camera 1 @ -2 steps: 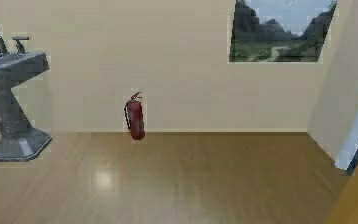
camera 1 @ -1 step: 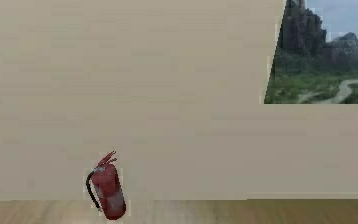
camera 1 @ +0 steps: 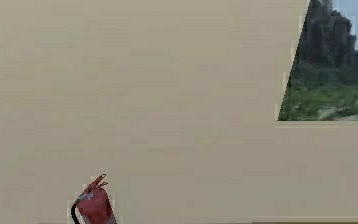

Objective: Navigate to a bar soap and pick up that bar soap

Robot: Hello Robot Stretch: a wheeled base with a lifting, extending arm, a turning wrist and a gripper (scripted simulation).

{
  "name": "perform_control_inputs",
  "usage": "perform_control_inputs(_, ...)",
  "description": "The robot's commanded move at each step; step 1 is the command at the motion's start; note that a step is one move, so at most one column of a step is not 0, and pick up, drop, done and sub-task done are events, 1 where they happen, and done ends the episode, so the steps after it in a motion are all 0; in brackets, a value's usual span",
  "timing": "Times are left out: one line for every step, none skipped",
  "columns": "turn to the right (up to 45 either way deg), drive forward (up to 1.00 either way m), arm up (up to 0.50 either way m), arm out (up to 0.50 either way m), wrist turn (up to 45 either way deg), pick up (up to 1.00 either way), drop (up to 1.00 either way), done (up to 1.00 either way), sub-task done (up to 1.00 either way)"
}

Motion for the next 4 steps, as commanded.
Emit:
perform_control_inputs(45.0,0.0,0.0,0.0,0.0,0.0,0.0,0.0,0.0)
perform_control_inputs(45.0,0.0,0.0,0.0,0.0,0.0,0.0,0.0,0.0)
perform_control_inputs(0.0,0.55,0.0,0.0,0.0,0.0,0.0,0.0,0.0)
perform_control_inputs(0.0,0.75,0.0,0.0,0.0,0.0,0.0,0.0,0.0)
